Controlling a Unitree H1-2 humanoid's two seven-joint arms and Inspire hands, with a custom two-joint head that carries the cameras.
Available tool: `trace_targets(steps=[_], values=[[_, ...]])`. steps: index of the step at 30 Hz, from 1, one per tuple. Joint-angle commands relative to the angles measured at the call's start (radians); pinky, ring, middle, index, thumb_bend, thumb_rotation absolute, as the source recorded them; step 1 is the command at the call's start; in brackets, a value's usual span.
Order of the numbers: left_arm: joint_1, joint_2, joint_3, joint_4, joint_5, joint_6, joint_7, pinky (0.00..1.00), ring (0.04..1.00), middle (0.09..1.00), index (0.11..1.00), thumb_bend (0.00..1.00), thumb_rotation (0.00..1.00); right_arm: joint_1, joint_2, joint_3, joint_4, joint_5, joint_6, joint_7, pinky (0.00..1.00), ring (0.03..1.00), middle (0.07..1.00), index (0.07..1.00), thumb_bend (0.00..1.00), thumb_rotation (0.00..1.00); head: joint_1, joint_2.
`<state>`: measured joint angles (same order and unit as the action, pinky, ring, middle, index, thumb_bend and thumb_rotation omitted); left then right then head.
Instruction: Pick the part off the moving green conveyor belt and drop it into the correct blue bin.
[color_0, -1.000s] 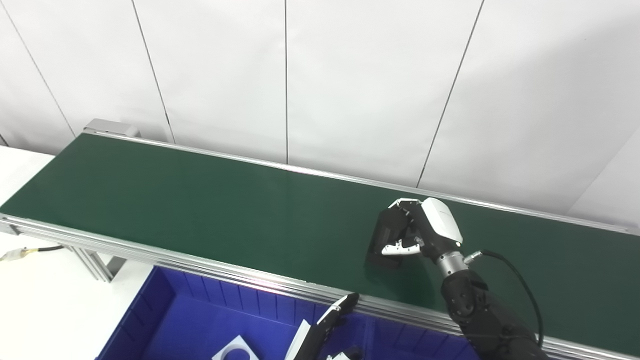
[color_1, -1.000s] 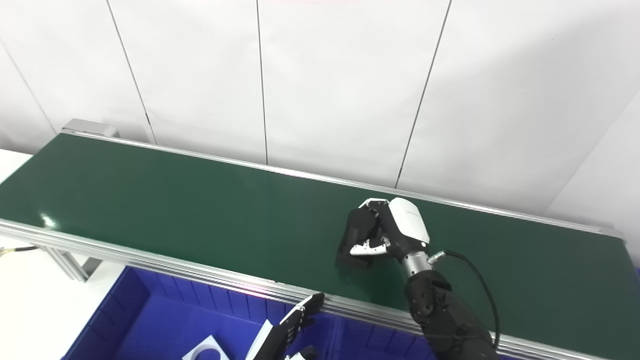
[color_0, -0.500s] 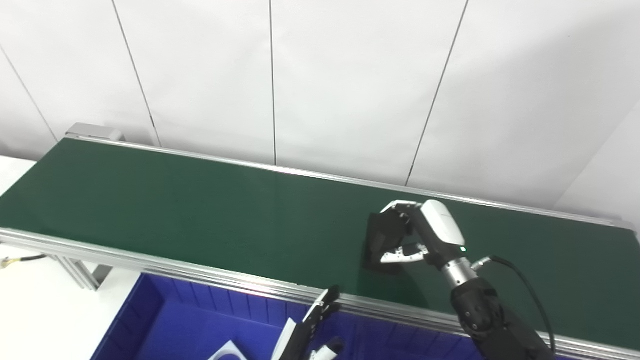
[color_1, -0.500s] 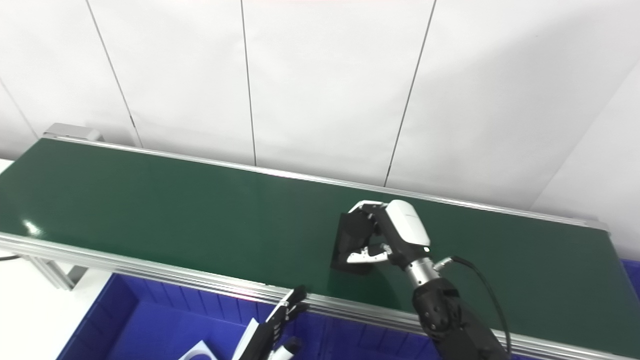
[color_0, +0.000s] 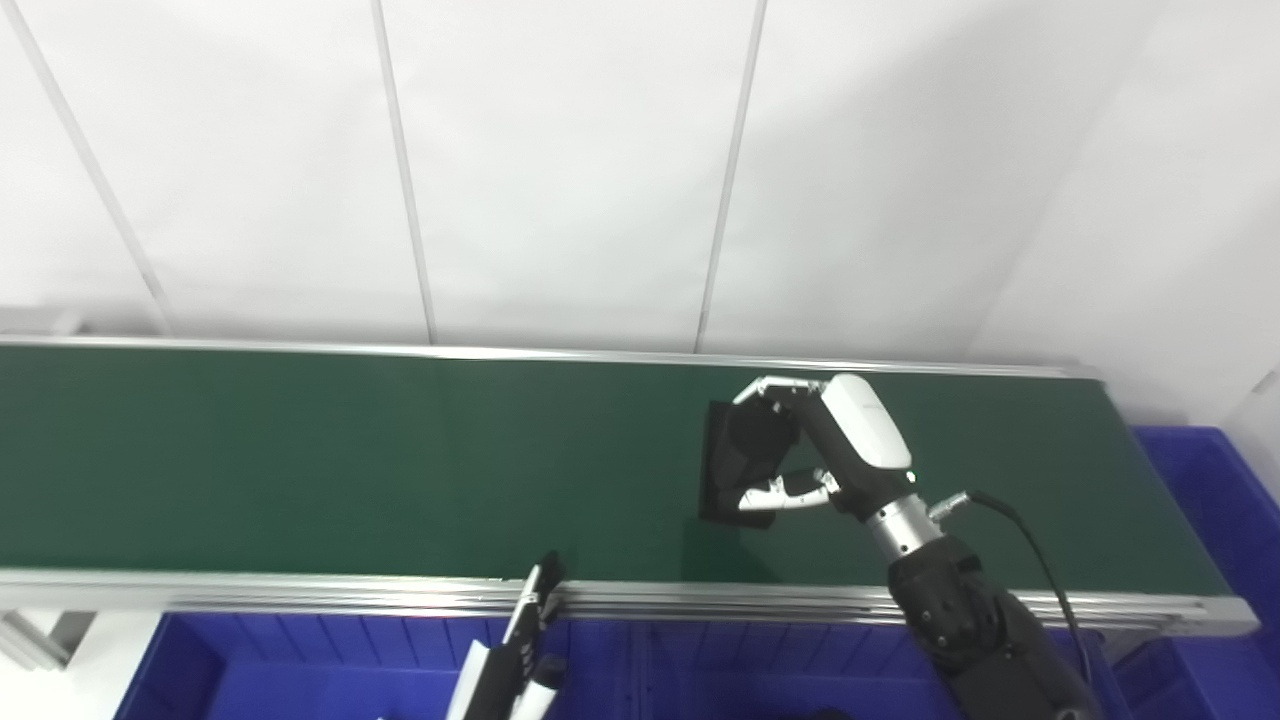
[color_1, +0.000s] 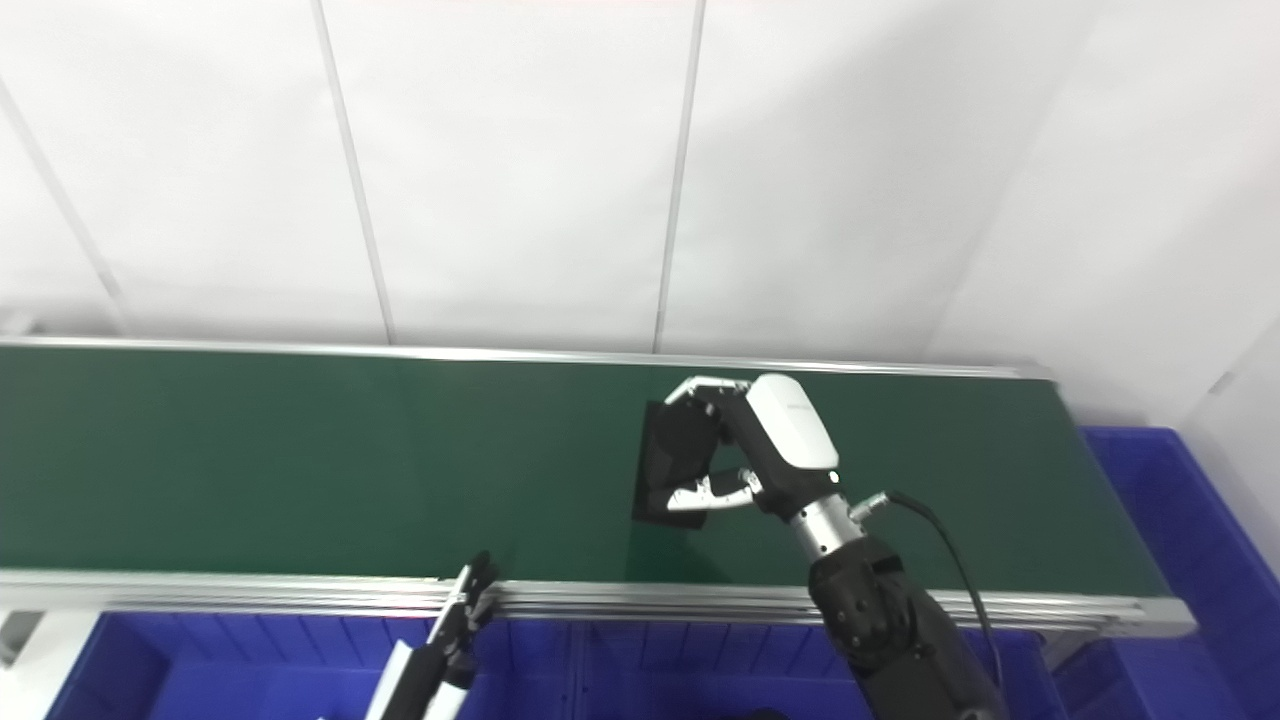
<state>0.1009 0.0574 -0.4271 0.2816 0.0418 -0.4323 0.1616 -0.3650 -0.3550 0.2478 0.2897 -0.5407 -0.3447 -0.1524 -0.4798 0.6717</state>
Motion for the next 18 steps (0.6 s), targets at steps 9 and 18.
trace_targets(steps=[9, 18], values=[[-0.010, -0.021, 0.119, -0.179, -0.102, -0.020, -0.157, 0.98, 0.958, 0.973, 1.000, 0.70, 0.90, 0.148, -0.051, -0.137, -0.258, 0.011, 0.146, 0.080, 0.27, 0.323, 0.406, 0.516, 0.52, 0.00, -0.153, 0.106], [-0.019, -0.042, 0.169, -0.213, -0.122, 0.028, -0.215, 0.95, 0.927, 0.941, 0.968, 0.71, 0.91, 0.329, -0.085, -0.242, -0.412, 0.016, 0.209, 0.125, 0.26, 0.311, 0.395, 0.510, 0.52, 0.00, -0.172, 0.162]])
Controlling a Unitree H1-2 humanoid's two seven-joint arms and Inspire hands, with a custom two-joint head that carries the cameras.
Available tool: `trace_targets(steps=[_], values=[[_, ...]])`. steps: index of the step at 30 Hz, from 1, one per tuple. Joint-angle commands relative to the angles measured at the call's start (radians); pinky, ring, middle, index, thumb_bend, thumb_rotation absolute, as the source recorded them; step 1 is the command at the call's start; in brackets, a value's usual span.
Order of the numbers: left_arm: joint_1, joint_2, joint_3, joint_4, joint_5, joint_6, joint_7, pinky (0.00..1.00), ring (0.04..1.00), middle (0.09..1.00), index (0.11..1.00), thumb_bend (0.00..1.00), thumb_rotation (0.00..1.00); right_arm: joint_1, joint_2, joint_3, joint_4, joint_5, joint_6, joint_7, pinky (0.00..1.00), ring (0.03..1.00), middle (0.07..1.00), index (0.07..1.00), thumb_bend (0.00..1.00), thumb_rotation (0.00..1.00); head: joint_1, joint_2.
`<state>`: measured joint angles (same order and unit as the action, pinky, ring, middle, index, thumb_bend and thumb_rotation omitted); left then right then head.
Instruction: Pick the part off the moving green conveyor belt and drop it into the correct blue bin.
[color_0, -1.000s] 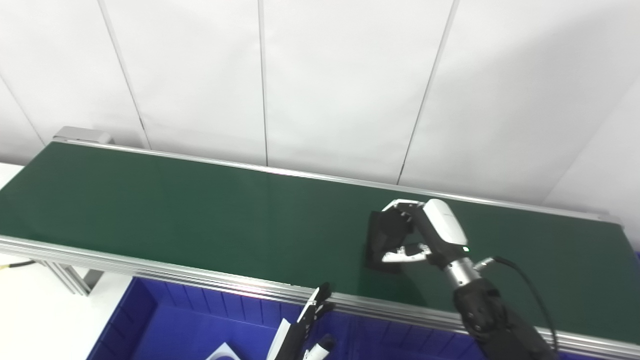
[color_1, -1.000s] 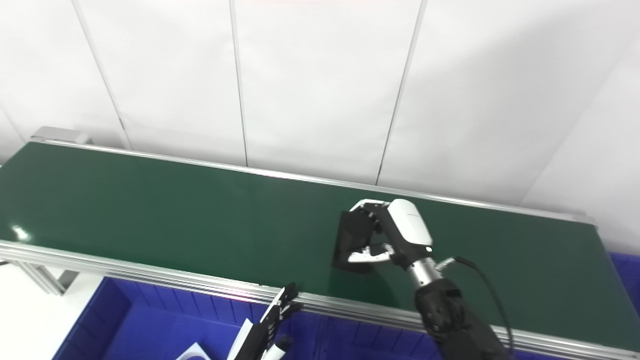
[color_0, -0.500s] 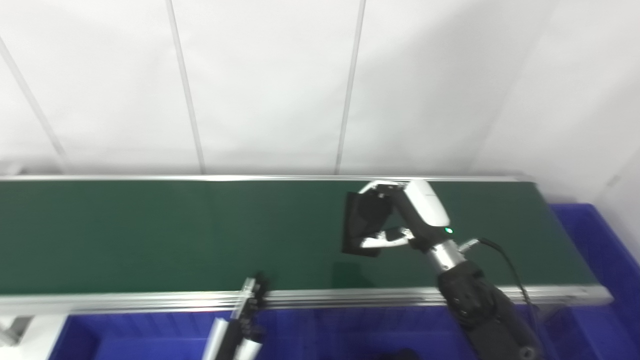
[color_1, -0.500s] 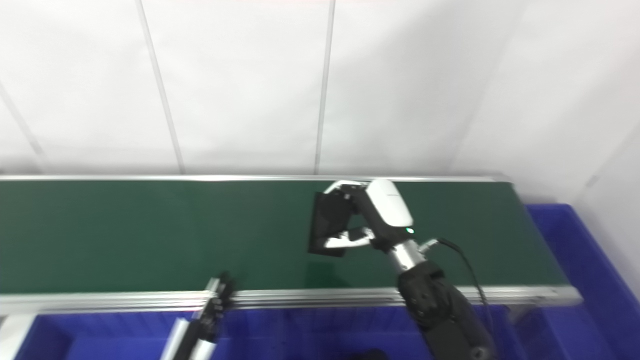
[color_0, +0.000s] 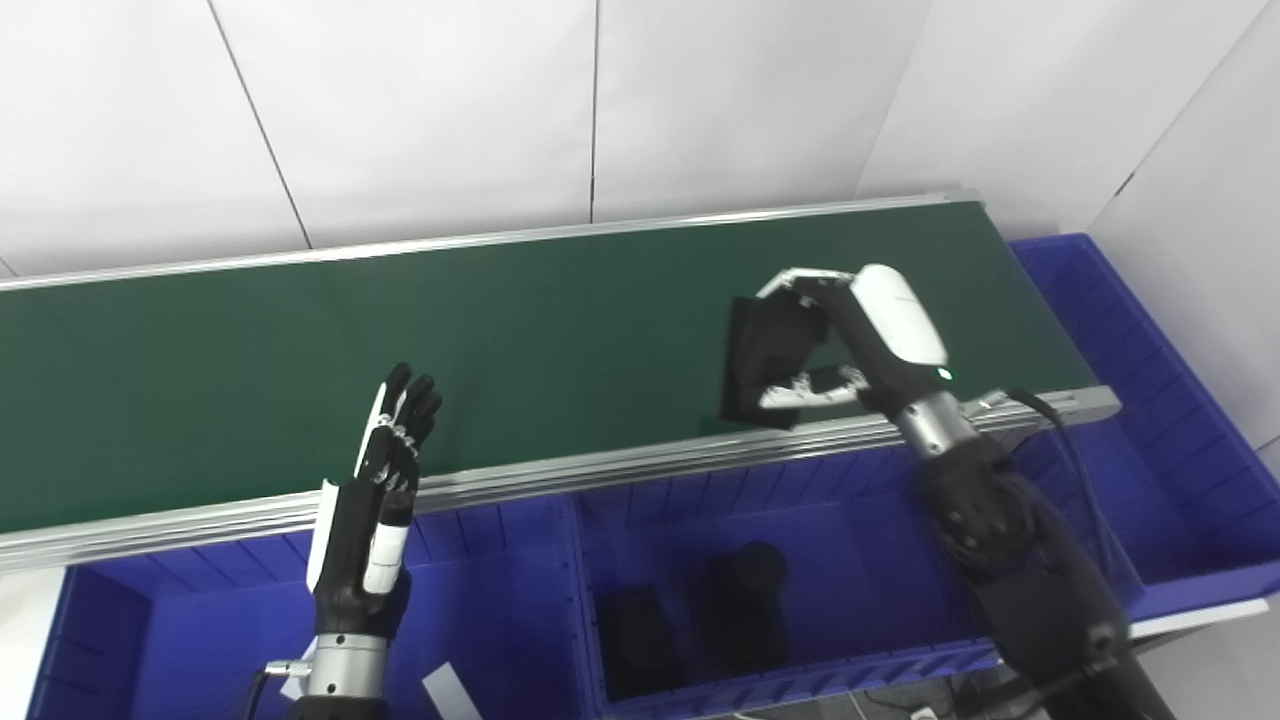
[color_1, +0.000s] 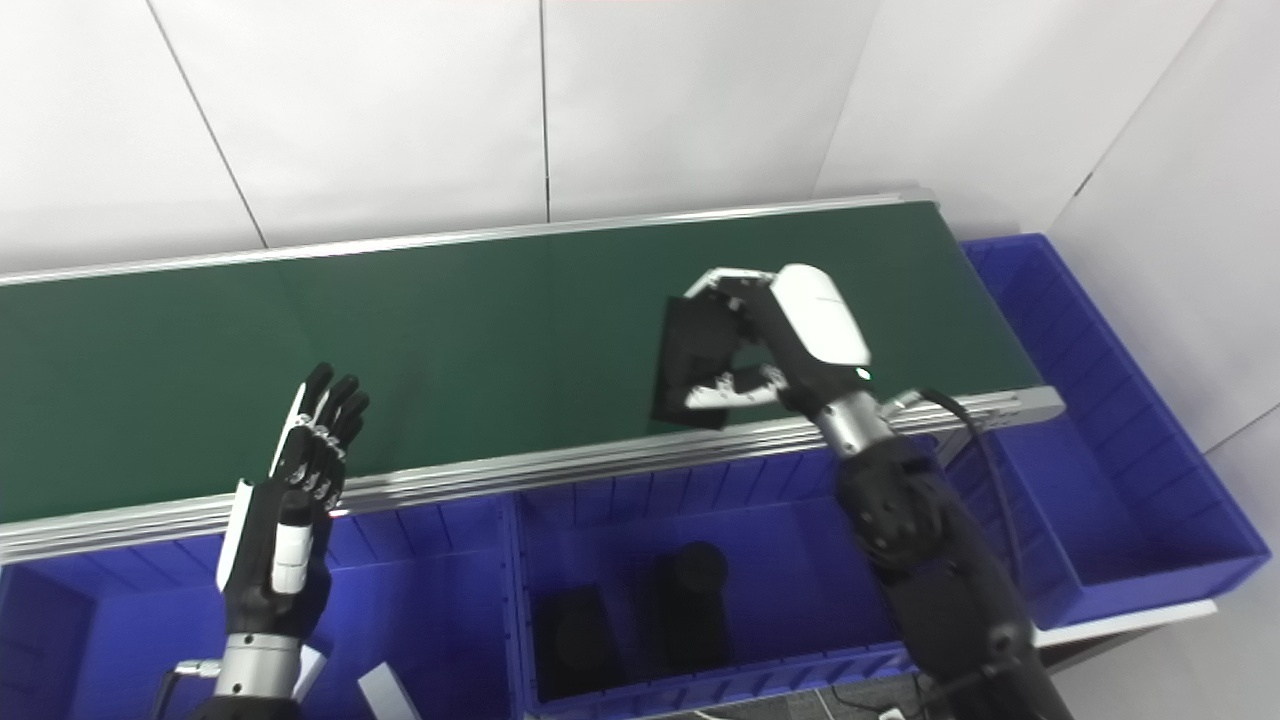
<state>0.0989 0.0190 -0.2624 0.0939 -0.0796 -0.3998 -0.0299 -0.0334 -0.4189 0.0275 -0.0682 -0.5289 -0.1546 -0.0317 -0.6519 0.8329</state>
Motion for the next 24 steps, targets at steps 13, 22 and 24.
trace_targets(steps=[13, 22, 24], values=[[-0.037, 0.001, 0.070, 0.016, -0.061, -0.016, -0.103, 1.00, 0.948, 0.963, 0.978, 0.74, 0.93, 0.110, -0.059, -0.072, -0.101, -0.049, 0.081, 0.057, 0.24, 0.299, 0.397, 0.509, 0.52, 0.00, -0.116, 0.004], [-0.028, -0.019, 0.083, -0.001, -0.049, -0.012, -0.115, 0.99, 0.939, 0.952, 0.966, 0.74, 0.93, 0.167, -0.096, -0.121, -0.053, -0.012, 0.081, 0.078, 0.30, 0.361, 0.415, 0.507, 0.53, 0.00, -0.119, 0.011], [-0.026, -0.021, 0.084, -0.007, -0.049, -0.005, -0.117, 0.99, 0.936, 0.951, 0.964, 0.74, 0.93, 0.176, -0.111, -0.118, -0.032, -0.012, 0.081, 0.084, 0.31, 0.373, 0.423, 0.509, 0.53, 0.00, -0.121, 0.014]])
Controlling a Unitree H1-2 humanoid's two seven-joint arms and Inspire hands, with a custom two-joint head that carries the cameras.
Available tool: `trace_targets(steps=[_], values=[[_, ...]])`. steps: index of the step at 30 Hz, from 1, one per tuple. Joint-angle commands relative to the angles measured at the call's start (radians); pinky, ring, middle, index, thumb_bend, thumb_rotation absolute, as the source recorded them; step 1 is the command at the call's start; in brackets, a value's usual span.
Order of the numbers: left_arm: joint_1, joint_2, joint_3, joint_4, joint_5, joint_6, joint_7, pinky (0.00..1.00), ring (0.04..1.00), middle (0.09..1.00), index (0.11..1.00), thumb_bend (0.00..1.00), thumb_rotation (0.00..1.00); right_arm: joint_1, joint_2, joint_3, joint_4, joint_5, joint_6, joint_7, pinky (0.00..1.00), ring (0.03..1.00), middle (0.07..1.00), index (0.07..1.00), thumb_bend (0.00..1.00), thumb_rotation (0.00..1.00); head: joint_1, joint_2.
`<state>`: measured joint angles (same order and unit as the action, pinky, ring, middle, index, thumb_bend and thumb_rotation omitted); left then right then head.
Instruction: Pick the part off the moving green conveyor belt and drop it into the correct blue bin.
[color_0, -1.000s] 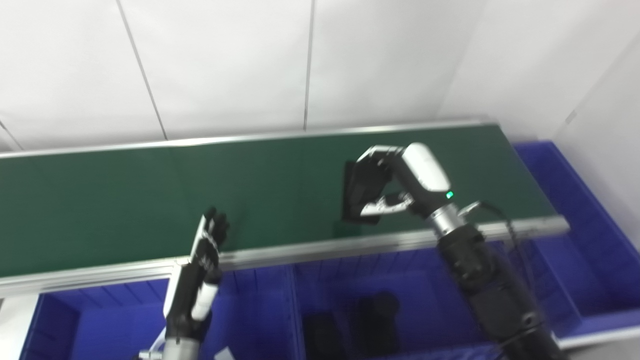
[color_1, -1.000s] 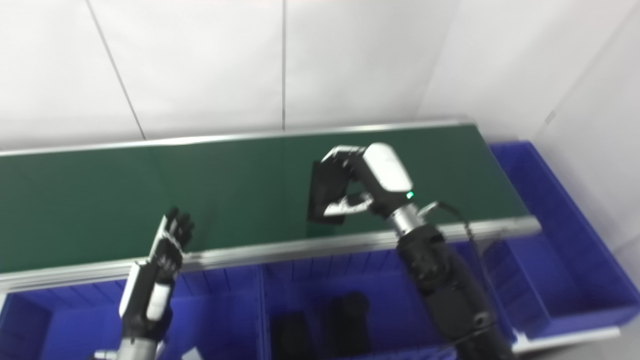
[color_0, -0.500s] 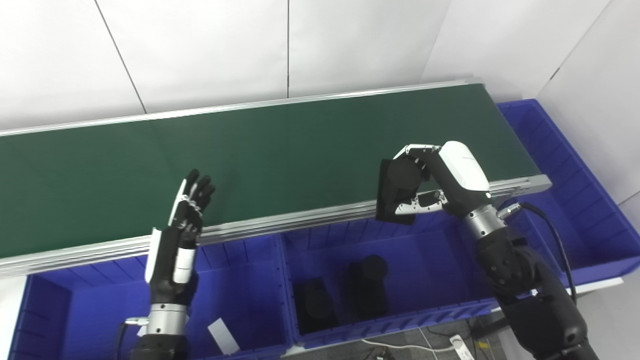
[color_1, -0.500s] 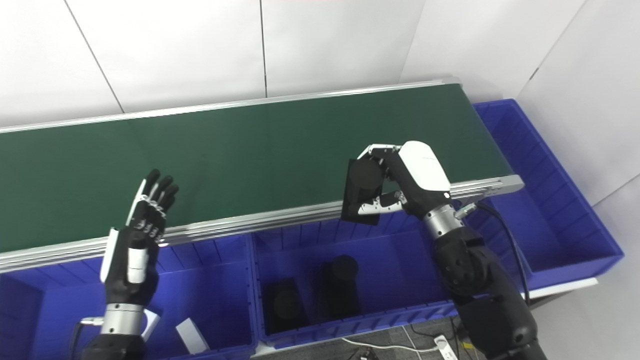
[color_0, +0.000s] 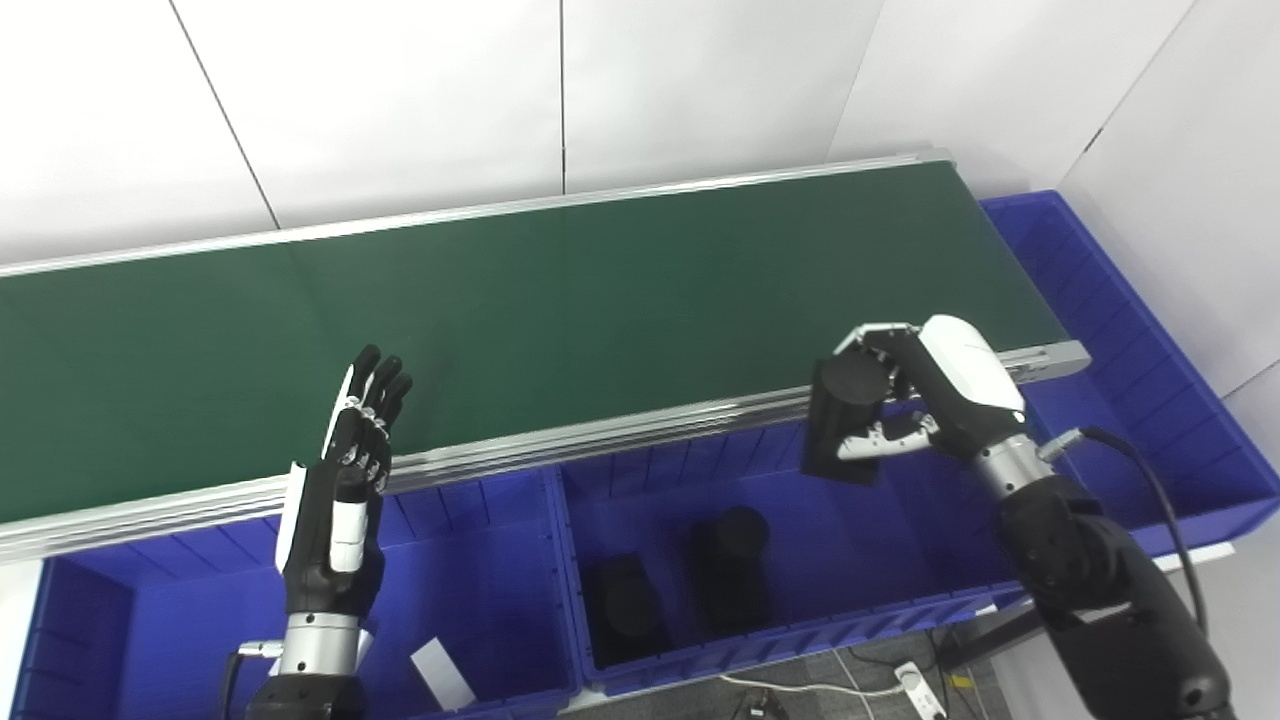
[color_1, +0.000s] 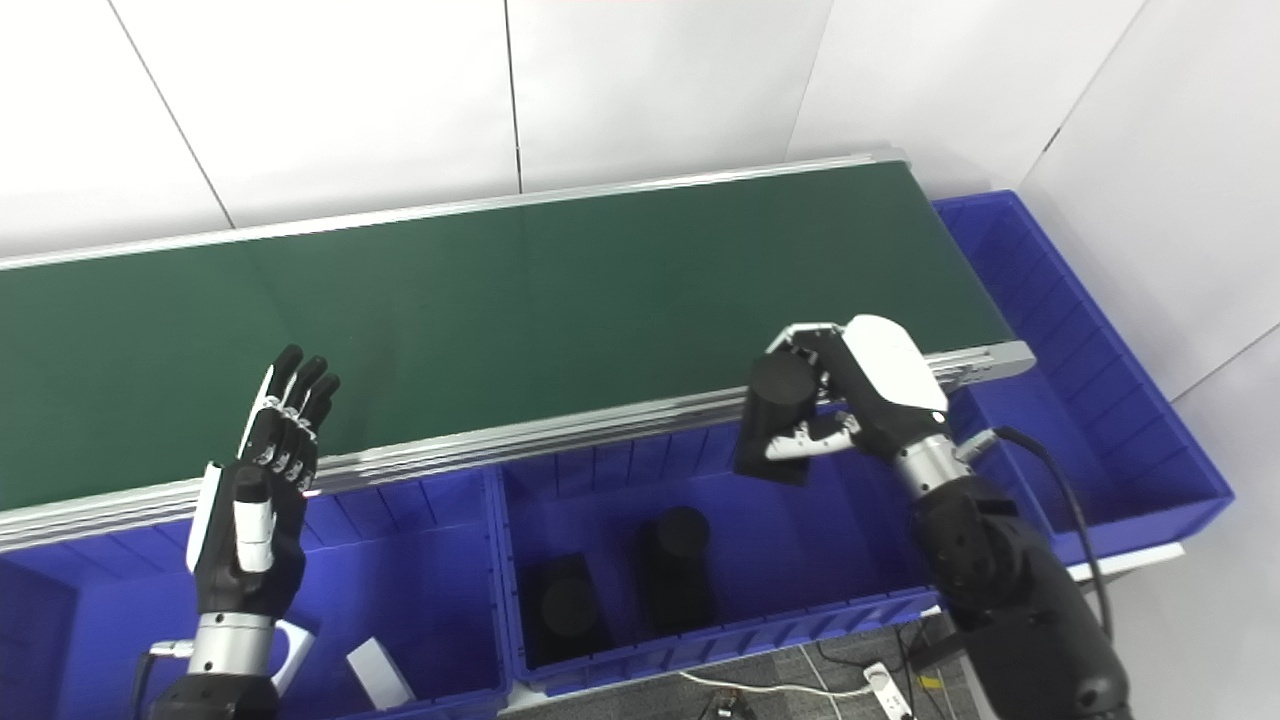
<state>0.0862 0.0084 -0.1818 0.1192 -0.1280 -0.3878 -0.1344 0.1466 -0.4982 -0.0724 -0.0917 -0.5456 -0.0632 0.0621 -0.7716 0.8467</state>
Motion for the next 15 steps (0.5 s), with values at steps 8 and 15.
trace_targets(steps=[8, 15], values=[[-0.011, -0.021, 0.002, -0.044, 0.017, -0.010, -0.010, 0.99, 0.933, 0.948, 0.966, 0.75, 0.94, 0.005, -0.100, 0.050, 0.152, -0.059, -0.108, -0.061, 0.33, 0.387, 0.436, 0.508, 0.53, 0.00, 0.011, -0.002], [-0.009, -0.031, 0.000, -0.064, 0.012, 0.006, -0.011, 0.99, 0.931, 0.943, 0.964, 0.75, 0.92, -0.017, -0.094, 0.124, 0.262, -0.100, -0.076, -0.097, 0.36, 0.405, 0.438, 0.511, 0.53, 0.00, 0.024, -0.005]])
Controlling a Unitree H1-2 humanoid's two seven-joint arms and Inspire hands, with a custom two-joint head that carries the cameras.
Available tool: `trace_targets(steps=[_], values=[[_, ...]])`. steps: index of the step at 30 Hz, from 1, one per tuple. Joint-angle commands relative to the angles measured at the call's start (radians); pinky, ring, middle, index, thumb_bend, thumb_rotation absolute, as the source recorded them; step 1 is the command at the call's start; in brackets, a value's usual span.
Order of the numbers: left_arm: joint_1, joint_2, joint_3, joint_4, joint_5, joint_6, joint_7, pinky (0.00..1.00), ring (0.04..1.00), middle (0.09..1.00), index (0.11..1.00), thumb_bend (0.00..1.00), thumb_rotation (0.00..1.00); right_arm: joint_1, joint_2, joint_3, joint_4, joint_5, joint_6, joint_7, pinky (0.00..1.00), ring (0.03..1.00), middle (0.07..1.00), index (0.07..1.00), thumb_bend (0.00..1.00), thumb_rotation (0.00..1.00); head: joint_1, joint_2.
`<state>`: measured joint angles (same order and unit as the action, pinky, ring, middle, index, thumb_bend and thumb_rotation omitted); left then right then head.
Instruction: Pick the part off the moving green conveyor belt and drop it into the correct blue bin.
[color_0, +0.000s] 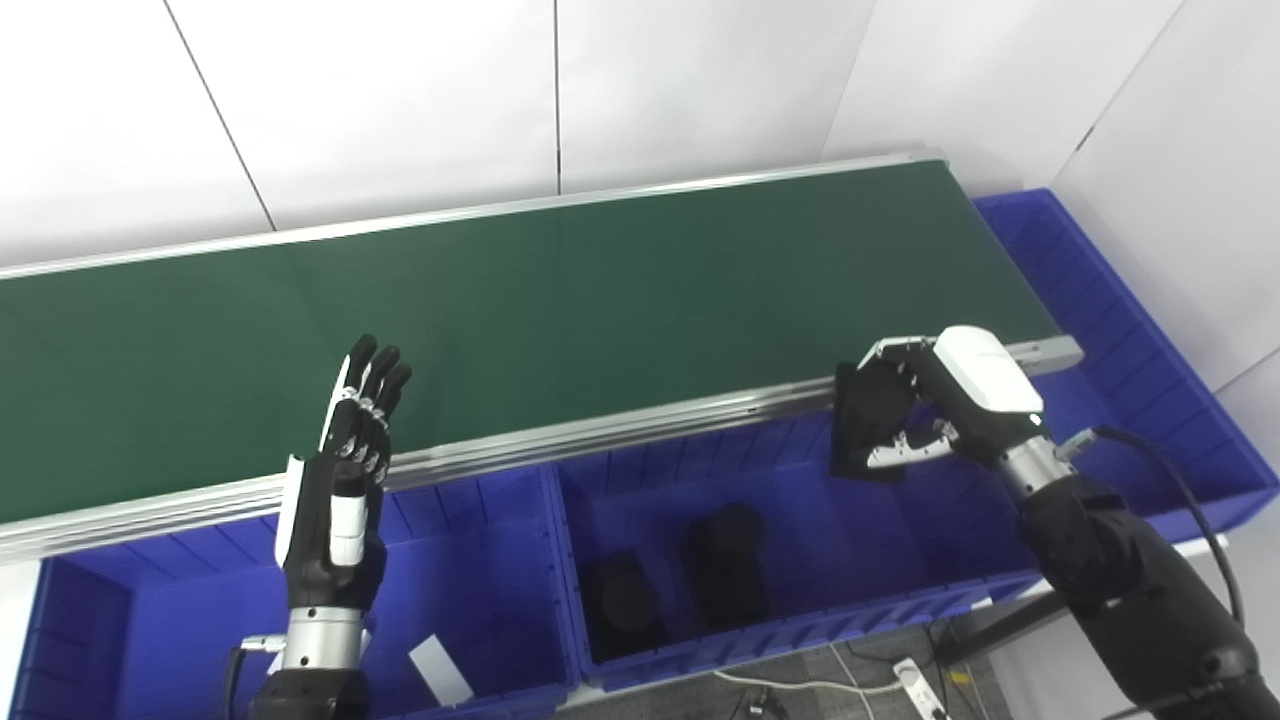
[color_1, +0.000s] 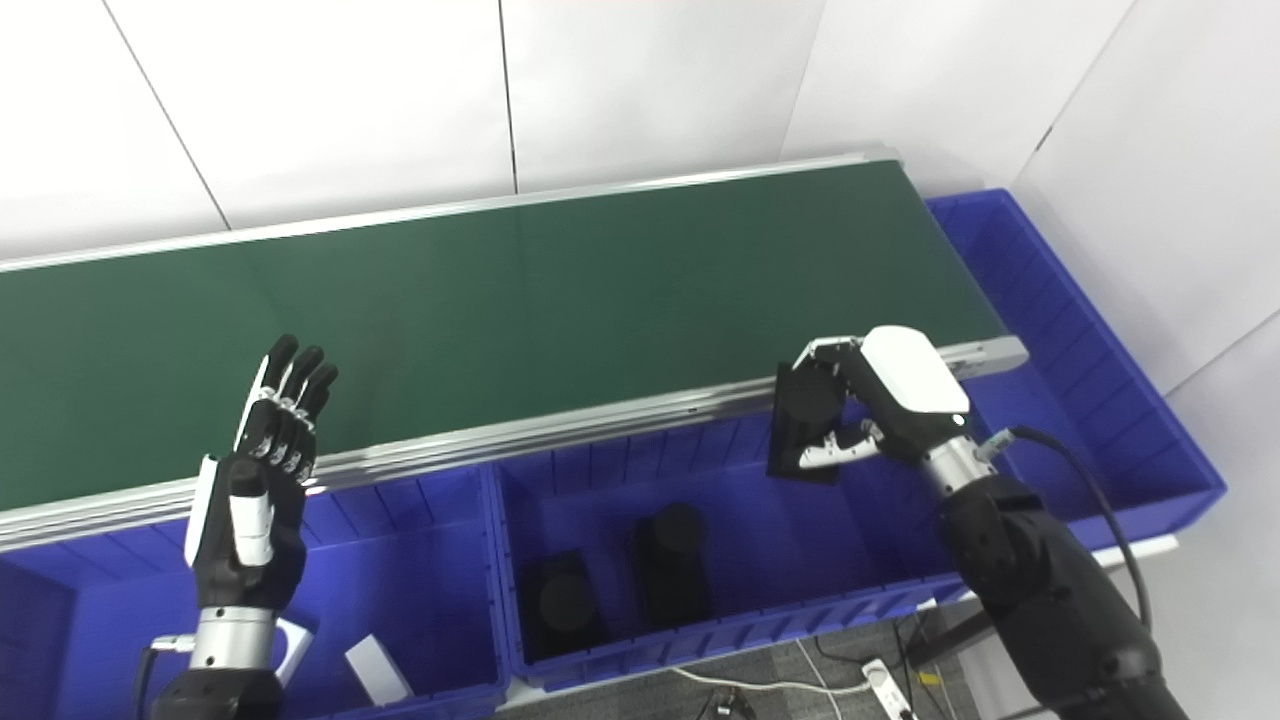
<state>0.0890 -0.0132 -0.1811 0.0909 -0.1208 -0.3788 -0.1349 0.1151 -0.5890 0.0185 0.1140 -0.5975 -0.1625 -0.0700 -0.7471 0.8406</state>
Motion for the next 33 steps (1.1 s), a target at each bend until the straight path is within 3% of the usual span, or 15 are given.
trace_targets(steps=[1, 5, 9, 11, 15, 24, 33], values=[[-0.010, -0.010, -0.002, -0.041, 0.006, -0.001, -0.011, 0.99, 0.931, 0.942, 0.961, 0.74, 0.92, 0.011, 0.001, 0.043, 0.068, -0.049, 0.033, 0.032, 0.36, 0.406, 0.438, 0.513, 0.53, 0.00, 0.004, 0.002], [-0.003, -0.012, -0.004, -0.062, 0.017, 0.011, -0.006, 0.98, 0.927, 0.945, 0.962, 0.74, 0.92, -0.011, 0.017, 0.081, 0.131, -0.049, 0.043, 0.001, 0.37, 0.427, 0.450, 0.510, 0.53, 0.00, 0.012, 0.003], [0.003, -0.014, -0.005, -0.074, 0.024, 0.019, -0.004, 0.97, 0.926, 0.946, 0.961, 0.74, 0.92, -0.028, 0.026, 0.116, 0.168, -0.052, 0.062, -0.016, 0.45, 0.484, 0.489, 0.485, 0.53, 0.00, 0.016, 0.003], [0.004, -0.016, -0.005, -0.075, 0.027, 0.019, -0.004, 0.98, 0.928, 0.948, 0.964, 0.74, 0.92, -0.027, 0.025, 0.130, 0.158, -0.052, 0.086, -0.003, 0.42, 0.453, 0.460, 0.500, 0.53, 0.00, 0.016, 0.002], [0.006, -0.025, -0.007, -0.083, 0.027, 0.031, -0.002, 0.98, 0.928, 0.944, 0.963, 0.75, 0.92, -0.008, 0.011, 0.150, 0.113, -0.052, 0.115, 0.023, 0.43, 0.479, 0.478, 0.491, 0.53, 0.00, 0.015, 0.001], [-0.001, -0.027, -0.008, -0.069, 0.049, 0.017, -0.003, 0.97, 0.925, 0.944, 0.974, 0.74, 0.94, 0.102, -0.048, 0.121, -0.167, 0.024, 0.128, 0.120, 0.43, 0.474, 0.487, 0.485, 0.53, 0.00, 0.020, -0.008], [-0.015, -0.030, -0.001, -0.040, 0.041, 0.001, -0.009, 0.97, 0.925, 0.943, 0.968, 0.72, 0.93, 0.143, -0.074, 0.092, -0.328, 0.007, 0.115, 0.234, 0.36, 0.419, 0.459, 0.502, 0.53, 0.00, 0.025, -0.017]])
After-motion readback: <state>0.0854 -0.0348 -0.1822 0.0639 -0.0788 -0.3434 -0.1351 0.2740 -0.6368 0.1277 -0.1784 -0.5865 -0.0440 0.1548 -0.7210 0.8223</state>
